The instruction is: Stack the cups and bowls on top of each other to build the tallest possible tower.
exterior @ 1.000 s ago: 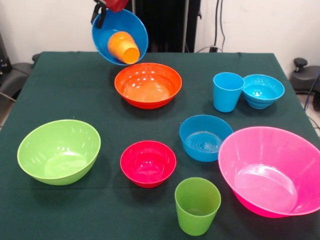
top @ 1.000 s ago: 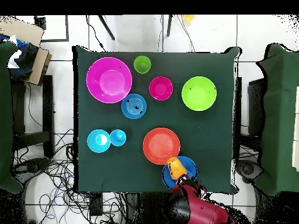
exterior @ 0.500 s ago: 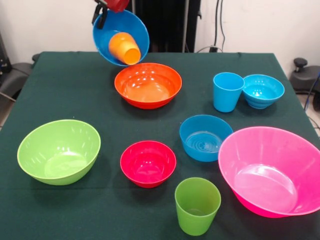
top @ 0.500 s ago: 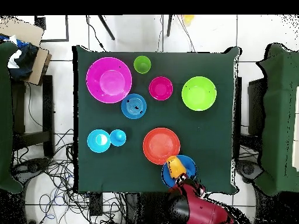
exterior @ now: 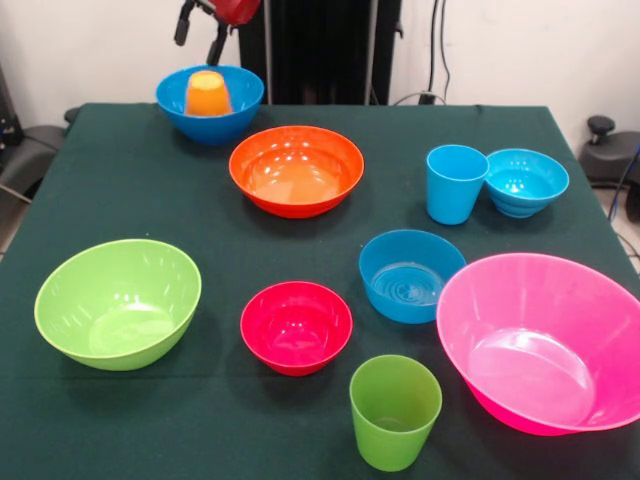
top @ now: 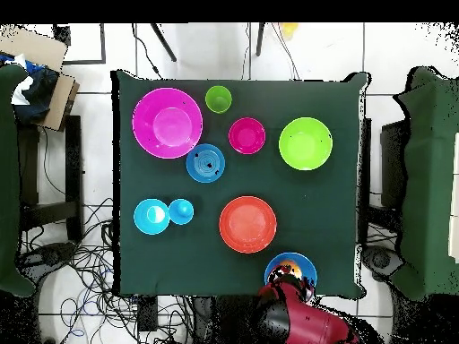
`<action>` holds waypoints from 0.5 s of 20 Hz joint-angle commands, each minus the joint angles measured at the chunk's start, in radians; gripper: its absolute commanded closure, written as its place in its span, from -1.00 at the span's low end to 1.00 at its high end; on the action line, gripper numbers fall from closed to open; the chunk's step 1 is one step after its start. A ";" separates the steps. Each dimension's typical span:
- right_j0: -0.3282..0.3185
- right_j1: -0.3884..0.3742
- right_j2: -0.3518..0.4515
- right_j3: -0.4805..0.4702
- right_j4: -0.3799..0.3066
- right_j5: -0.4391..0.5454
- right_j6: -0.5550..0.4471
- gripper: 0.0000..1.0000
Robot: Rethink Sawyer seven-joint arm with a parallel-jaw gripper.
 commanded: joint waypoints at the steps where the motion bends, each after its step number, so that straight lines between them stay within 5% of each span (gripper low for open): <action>1: -0.026 0.000 0.106 -0.011 -0.050 0.072 0.043 -1.00; 7: -0.349 -0.145 0.174 0.094 -0.237 0.057 -0.017 -1.00; 10: -0.458 -0.238 0.207 0.147 -0.306 0.080 -0.028 -1.00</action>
